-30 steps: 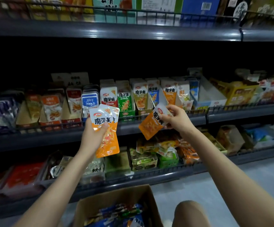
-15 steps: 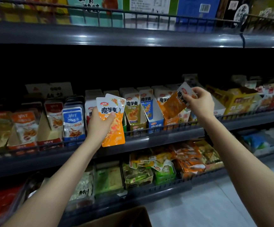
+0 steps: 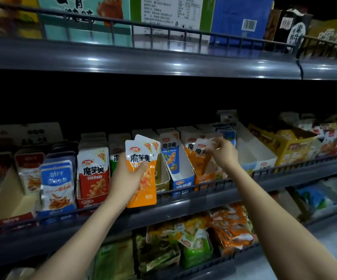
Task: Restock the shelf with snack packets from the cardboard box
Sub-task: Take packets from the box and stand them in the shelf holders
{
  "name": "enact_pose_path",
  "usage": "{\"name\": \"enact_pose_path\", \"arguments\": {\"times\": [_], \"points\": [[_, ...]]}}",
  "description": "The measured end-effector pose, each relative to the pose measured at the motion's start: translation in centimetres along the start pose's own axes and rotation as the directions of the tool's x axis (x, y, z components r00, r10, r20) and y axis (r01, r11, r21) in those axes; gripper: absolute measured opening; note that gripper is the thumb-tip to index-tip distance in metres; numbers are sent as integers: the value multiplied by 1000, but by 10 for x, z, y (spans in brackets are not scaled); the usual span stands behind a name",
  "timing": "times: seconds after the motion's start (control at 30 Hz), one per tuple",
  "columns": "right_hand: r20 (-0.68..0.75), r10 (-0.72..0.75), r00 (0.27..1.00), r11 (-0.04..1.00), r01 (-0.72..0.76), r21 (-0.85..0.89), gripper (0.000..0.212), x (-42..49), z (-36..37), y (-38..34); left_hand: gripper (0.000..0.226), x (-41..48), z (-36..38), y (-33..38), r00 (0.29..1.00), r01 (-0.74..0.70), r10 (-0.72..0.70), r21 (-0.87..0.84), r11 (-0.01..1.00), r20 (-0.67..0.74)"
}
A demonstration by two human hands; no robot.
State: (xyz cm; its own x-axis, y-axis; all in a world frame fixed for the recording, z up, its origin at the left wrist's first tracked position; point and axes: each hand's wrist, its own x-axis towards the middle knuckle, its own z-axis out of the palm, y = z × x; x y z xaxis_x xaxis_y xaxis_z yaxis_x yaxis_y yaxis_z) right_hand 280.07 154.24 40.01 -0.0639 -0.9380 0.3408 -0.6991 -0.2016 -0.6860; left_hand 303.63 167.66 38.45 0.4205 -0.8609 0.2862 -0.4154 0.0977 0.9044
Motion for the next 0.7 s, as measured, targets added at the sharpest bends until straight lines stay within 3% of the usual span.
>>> {"name": "enact_pose_path", "arguments": {"times": [0.17, 0.6, 0.7], "points": [[-1, -48, 999, 998, 48, 52, 37, 16, 19, 8, 56, 4, 12, -2, 1000, 5, -5, -20, 1000, 18], [-3, -74, 997, 953, 72, 294, 55, 14, 35, 13, 49, 1, 17, 4, 999, -32, 34, -68, 997, 16], [-59, -85, 995, 955, 98, 281, 48, 9, 32, 12, 48, -1, 18, 5, 999, -34, 35, -37, 999, 14]]}}
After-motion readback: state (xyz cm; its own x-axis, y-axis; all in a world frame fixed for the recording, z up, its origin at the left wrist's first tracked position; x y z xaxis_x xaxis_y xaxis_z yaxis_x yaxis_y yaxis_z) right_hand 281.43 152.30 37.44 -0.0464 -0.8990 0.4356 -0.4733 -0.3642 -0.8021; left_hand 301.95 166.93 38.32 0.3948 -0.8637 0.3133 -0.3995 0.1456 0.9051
